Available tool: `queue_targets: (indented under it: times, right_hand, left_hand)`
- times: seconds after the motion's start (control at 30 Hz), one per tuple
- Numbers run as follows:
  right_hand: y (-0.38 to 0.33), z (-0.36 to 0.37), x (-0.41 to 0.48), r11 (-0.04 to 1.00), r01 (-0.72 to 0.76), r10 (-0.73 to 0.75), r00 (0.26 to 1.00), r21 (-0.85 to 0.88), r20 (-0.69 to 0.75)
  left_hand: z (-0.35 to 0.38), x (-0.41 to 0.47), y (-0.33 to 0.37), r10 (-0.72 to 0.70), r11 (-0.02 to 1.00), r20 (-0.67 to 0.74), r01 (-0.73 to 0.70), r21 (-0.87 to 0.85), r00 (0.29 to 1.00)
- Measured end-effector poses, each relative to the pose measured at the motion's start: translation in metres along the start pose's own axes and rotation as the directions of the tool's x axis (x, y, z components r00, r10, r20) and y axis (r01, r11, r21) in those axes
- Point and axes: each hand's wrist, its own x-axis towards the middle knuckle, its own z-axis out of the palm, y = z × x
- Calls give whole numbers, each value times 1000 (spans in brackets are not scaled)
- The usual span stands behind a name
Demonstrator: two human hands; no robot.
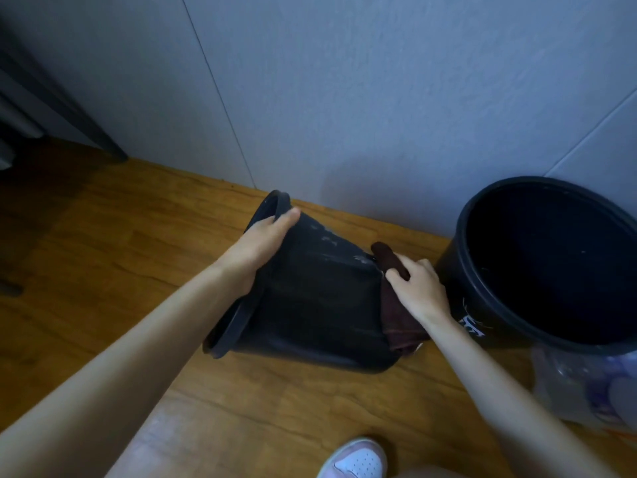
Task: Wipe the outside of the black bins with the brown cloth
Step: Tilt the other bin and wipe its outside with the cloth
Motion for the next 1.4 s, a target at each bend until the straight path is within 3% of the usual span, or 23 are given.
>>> queue_targets:
  times: [0.1, 0.17, 0.23, 0.37, 0.47, 0.57, 0.67, 0.77, 0.83, 0.93, 1.03, 1.07, 1.13, 1.2, 1.3, 1.4]
  right_hand:
    - [-4, -2, -4, 940, -10, 3, 1000, 342, 19]
    - [-11, -6, -8, 775, -85, 83, 996, 627, 32]
    - [-22, -12, -9, 573, -148, 154, 985, 806, 72]
    - [-41, -27, -11, 273, -274, 141, 960, 922, 243]
    - [-41, -28, -10, 188, -353, 83, 936, 917, 343]
    - [-30, -18, -6, 268, -278, -10, 957, 923, 291]
    - [-17, -10, -4, 447, -128, -36, 986, 885, 161]
    - [-10, -7, -2, 778, 107, -113, 993, 619, -29]
    - [-15, -5, -2, 874, 203, -171, 979, 441, -111]
    - [-32, 6, -16, 895, 291, -266, 957, 339, -120]
    - [-38, 24, -29, 934, 354, -356, 931, -44, -84]
    - [-40, 26, -29, 939, 340, -344, 931, -51, -123]
    - [-53, 27, -31, 940, 327, -297, 924, 94, -243]
    - [-76, 30, -39, 885, 435, -372, 875, 166, -311]
    - [-108, 38, -58, 794, 589, -533, 794, 152, -294]
    - [-106, 42, -58, 787, 616, -595, 760, 2, -261]
  left_hand:
    - [-5, -2, -5, 105, 993, -67, -101, 56, 992]
    - [-7, -5, -8, 148, 985, -83, -139, 103, 985]
    - [-7, -7, -12, 202, 973, -81, -190, 134, 976]
    - [-4, -9, -15, 278, 950, -66, -264, 166, 958]
    - [-2, -8, -17, 291, 946, -50, -280, 166, 955]
    - [-2, -8, -19, 286, 948, -42, -276, 156, 957]
    - [-5, -6, -20, 269, 954, -51, -259, 151, 962]
    - [-4, -6, -20, 264, 957, -46, -256, 134, 963]
    - [-1, -7, -19, 270, 957, -45, -264, 118, 962]
    - [2, -8, -18, 277, 957, -57, -269, 110, 959]
    - [3, -9, -20, 282, 956, -74, -274, 108, 957]
    - [2, -10, -22, 284, 955, -78, -275, 110, 956]
    - [4, -11, -25, 292, 952, -74, -283, 117, 954]
    - [6, -11, -25, 305, 947, -61, -296, 129, 950]
    - [8, -10, -25, 291, 954, -50, -286, 86, 956]
    - [6, -11, -24, 278, 959, -65, -274, 71, 958]
